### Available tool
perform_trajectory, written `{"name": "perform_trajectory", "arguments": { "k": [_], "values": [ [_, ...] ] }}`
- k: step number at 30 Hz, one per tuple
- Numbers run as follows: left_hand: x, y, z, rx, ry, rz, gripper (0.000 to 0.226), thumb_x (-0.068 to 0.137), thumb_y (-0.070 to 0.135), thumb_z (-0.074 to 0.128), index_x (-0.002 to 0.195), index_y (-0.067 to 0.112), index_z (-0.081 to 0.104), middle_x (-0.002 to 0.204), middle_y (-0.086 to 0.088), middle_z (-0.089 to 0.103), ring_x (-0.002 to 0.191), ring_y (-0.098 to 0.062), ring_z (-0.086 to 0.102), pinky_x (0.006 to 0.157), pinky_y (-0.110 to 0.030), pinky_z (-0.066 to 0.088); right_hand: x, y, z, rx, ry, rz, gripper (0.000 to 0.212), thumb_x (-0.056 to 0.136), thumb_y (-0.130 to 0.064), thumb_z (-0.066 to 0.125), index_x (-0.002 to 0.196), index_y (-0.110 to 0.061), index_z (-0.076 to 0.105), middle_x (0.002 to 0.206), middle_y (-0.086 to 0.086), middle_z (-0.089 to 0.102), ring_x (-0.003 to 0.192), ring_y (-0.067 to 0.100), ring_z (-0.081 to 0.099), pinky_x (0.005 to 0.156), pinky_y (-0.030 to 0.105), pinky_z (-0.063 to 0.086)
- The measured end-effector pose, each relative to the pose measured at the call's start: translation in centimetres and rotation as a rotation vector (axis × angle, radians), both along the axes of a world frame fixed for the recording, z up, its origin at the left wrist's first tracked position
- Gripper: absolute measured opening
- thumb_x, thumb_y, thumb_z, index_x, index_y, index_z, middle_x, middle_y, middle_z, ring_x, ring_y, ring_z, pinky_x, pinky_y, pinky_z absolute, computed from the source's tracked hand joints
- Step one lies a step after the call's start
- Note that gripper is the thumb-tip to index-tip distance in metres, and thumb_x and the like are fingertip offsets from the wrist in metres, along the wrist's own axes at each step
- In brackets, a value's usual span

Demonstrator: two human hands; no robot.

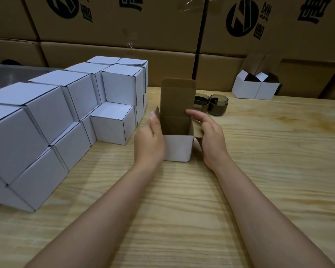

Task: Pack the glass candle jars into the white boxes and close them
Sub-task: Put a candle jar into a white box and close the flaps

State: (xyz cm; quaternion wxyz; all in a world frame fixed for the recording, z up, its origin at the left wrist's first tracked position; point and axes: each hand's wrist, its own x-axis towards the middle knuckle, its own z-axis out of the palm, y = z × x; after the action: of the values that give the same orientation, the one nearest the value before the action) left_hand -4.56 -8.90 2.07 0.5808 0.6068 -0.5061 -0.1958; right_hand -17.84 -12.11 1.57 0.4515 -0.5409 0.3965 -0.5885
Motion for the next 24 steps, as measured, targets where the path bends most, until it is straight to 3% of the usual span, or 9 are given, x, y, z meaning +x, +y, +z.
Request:
{"name": "perform_trajectory", "arguments": {
  "k": [3,6,8,10,12,14,20,22,24],
  "values": [
    [0.1,-0.2,-0.3,0.005,0.095,0.080,0.056,0.104,0.031,0.025,0.055,0.012,0.044,0.051,-0.009,0.036,0.049,-0.024,0.036,0.051,-0.035,0.025,0.0,0.1,-0.1,-0.026,-0.063,0.083,0.035,0.088,-0.015,0.044,0.102,-0.030,0.071,0.120,0.006,0.065,0.118,0.025,0.057,0.102,0.050,0.044],
    [0.3,-0.2,-1.0,0.004,0.212,0.087,0.044,0.103,0.020,0.028,0.061,0.016,0.040,0.059,-0.003,0.041,0.055,-0.016,0.037,0.057,-0.032,0.026,-0.4,0.1,-0.2,-0.002,-0.110,0.109,0.037,0.093,-0.003,0.042,0.105,-0.025,0.070,0.113,0.005,0.066,0.109,0.025,0.061,0.090,0.041,0.051],
    [0.3,-0.3,-1.0,0.008,0.379,0.013,0.028,0.099,0.018,0.031,0.090,0.022,0.057,0.078,0.002,0.053,0.070,-0.011,0.049,0.068,-0.030,0.040,-0.6,0.0,-0.2,0.013,-0.121,0.123,0.040,0.094,0.000,0.039,0.106,-0.024,0.070,0.109,0.001,0.066,0.105,0.022,0.062,0.081,0.032,0.051],
    [0.5,-0.2,-0.7,0.004,0.473,-0.029,0.033,0.095,0.022,0.031,0.114,0.029,0.057,0.086,0.011,0.055,0.073,0.002,0.053,0.075,-0.020,0.046,-0.6,0.1,0.0,0.028,-0.130,0.152,0.044,0.095,0.000,0.036,0.107,-0.025,0.070,0.112,0.000,0.067,0.106,0.021,0.063,0.077,0.028,0.052],
    [0.6,-0.2,-0.5,-0.007,0.444,-0.076,0.038,0.085,0.031,0.028,0.108,0.035,0.058,0.097,0.009,0.061,0.089,0.000,0.057,0.090,-0.029,0.048,-0.7,0.1,0.2,0.041,-0.145,0.212,0.050,0.094,0.001,0.033,0.108,-0.030,0.070,0.118,0.002,0.067,0.109,0.021,0.064,0.079,0.026,0.053],
    [0.5,0.1,-0.3,-0.004,0.430,-0.100,0.039,0.080,0.034,0.025,0.099,0.038,0.058,0.115,0.000,0.062,0.113,-0.018,0.056,0.102,-0.046,0.043,-0.7,0.2,0.4,0.044,-0.137,0.258,0.053,0.093,0.001,0.032,0.112,-0.034,0.068,0.124,0.000,0.065,0.114,0.019,0.061,0.087,0.027,0.052],
    [0.6,-0.1,-0.5,-0.056,0.443,-0.120,0.043,0.097,0.010,0.028,0.092,0.033,0.063,0.107,0.004,0.065,0.111,-0.024,0.058,0.097,-0.051,0.047,-0.7,0.0,0.6,0.112,-0.173,0.265,0.053,0.092,-0.003,0.029,0.119,-0.029,0.066,0.122,-0.006,0.065,0.112,0.015,0.062,0.083,0.024,0.052],
    [0.6,-0.2,-0.6,-0.070,0.442,-0.146,0.043,0.098,0.008,0.028,0.092,0.031,0.064,0.107,0.006,0.065,0.110,-0.021,0.059,0.093,-0.042,0.051,-0.7,-0.2,0.6,0.167,-0.189,0.247,0.051,0.092,-0.004,0.029,0.121,-0.025,0.066,0.127,-0.003,0.062,0.116,0.019,0.059,0.087,0.027,0.051],
    [0.7,-0.1,-0.7,-0.082,0.448,-0.166,0.042,0.098,0.009,0.029,0.093,0.030,0.064,0.106,0.007,0.064,0.107,-0.019,0.060,0.076,-0.025,0.055,-0.7,-0.3,0.6,0.212,-0.193,0.236,0.049,0.092,-0.007,0.030,0.119,-0.022,0.067,0.134,0.001,0.057,0.120,0.023,0.055,0.092,0.031,0.049]
  ]
}}
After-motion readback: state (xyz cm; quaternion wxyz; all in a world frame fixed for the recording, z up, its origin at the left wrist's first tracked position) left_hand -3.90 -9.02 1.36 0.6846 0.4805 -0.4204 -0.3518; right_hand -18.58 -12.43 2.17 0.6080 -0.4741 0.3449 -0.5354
